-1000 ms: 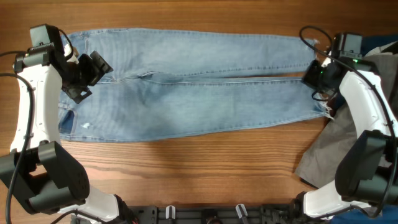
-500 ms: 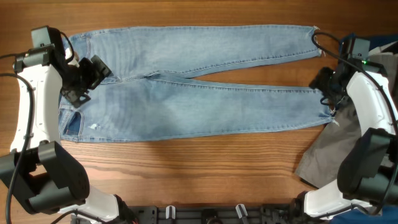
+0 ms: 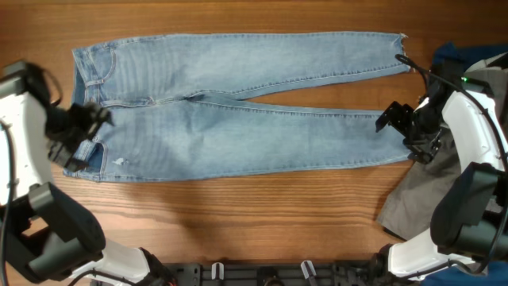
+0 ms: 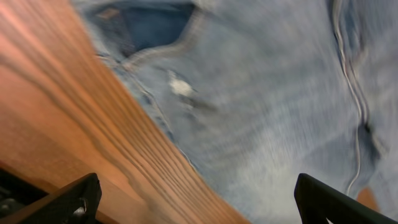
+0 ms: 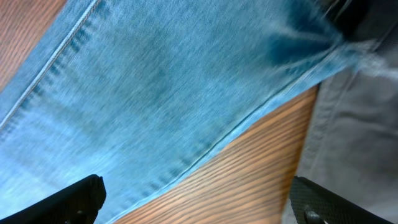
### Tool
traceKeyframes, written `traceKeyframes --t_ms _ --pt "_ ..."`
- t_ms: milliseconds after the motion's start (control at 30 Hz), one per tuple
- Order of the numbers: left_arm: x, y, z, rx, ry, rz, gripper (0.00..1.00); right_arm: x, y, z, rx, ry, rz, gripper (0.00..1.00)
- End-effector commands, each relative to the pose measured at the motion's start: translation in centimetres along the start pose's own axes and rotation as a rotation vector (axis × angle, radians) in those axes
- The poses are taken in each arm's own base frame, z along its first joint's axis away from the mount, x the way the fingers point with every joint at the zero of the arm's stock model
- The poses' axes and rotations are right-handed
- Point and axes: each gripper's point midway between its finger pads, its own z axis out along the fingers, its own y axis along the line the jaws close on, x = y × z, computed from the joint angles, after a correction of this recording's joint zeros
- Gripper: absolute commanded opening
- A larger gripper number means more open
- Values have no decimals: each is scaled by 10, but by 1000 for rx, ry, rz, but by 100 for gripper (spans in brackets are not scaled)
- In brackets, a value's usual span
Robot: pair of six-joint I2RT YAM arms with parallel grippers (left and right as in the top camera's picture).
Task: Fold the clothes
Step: 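Move the left gripper to the jeans waistband corner and grasp it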
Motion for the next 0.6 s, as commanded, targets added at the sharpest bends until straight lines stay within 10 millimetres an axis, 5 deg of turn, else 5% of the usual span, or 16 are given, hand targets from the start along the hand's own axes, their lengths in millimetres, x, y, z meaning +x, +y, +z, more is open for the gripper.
traceKeyframes --t_ms 0,200,433,567 --pt "-10 31 10 -25 16 -187 100 8 10 3 -61 55 79 100" --pt "-26 69 37 -11 8 -417 100 11 9 4 -54 69 86 100" --pt "-66 107 49 -84 -179 -470 100 32 -1 2 2 151 262 100" --pt "-77 109 56 -80 -227 -466 100 36 -3 2 17 169 337 100"
